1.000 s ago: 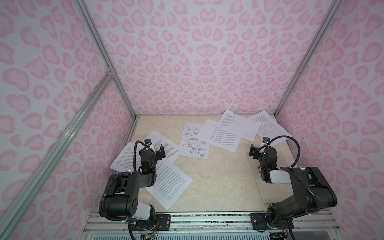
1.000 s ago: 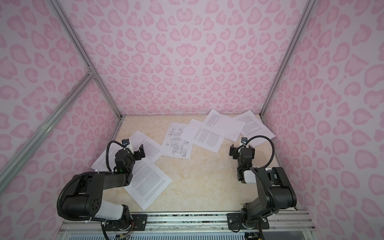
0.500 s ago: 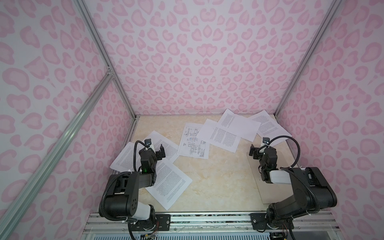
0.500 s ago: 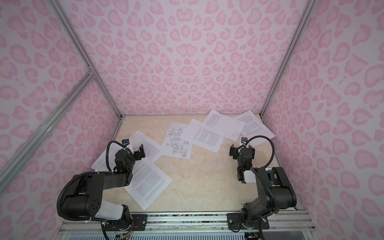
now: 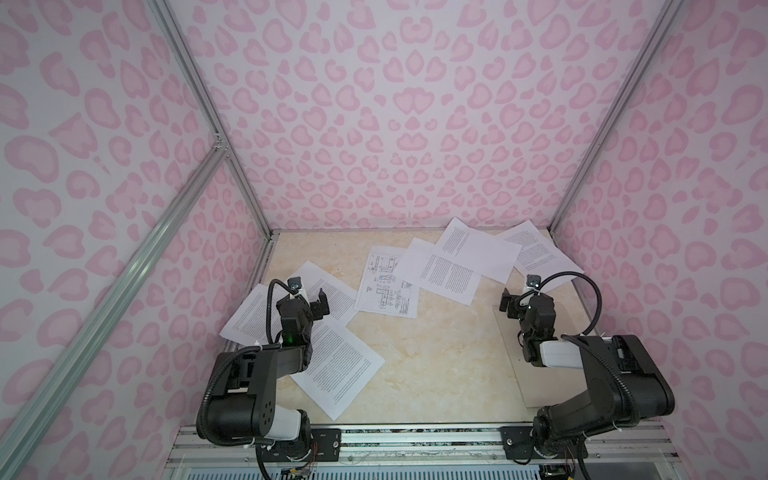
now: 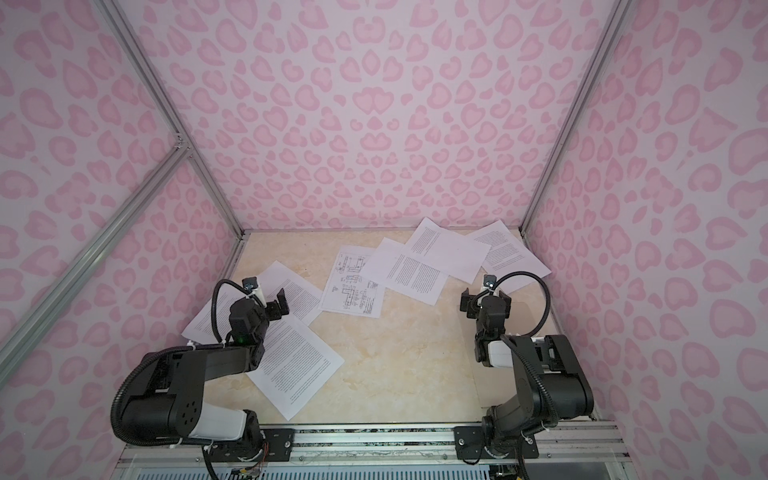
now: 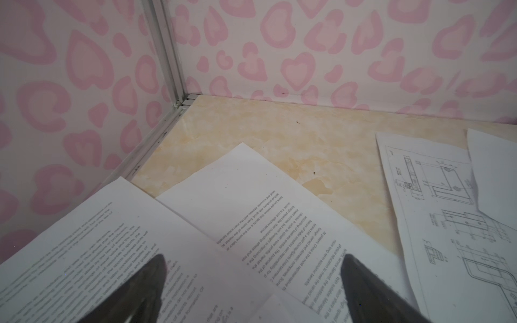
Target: Put the files into the folder
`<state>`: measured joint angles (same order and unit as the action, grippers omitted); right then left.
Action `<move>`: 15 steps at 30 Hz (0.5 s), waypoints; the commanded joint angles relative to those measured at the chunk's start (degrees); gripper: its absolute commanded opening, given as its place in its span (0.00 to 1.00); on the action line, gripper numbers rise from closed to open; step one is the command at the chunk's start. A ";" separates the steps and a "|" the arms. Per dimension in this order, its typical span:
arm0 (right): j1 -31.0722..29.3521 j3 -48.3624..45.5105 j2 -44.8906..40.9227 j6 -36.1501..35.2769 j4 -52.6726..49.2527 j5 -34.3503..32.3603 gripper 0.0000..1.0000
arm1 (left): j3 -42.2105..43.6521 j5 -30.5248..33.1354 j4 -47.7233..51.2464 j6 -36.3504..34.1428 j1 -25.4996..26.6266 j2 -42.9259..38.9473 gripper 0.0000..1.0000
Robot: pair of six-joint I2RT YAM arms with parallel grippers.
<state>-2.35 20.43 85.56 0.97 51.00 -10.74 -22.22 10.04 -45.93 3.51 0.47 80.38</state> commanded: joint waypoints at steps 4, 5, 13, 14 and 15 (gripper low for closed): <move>-0.48 15.41 -13.14 19.14 -36.62 -17.29 1.00 | -16.02 11.75 30.41 13.82 4.74 -13.02 0.98; 1.60 16.94 -13.74 21.43 -40.25 -14.20 1.00 | -21.41 10.17 40.27 17.80 5.15 -12.95 0.98; 23.12 13.18 -12.16 40.70 -48.12 6.49 1.00 | -31.61 -17.72 57.34 27.65 19.80 -5.78 0.98; 24.81 12.17 -11.86 41.03 -47.46 7.98 1.00 | -32.10 -19.58 58.01 27.55 22.12 -4.21 0.98; 25.85 11.48 -11.44 41.13 -47.14 8.97 0.99 | -31.98 -21.83 57.64 28.26 23.75 -2.93 0.98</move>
<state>21.12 33.50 73.41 36.21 6.48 -10.24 -53.15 -1.23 5.69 28.64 20.95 75.20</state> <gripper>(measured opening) 0.999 0.980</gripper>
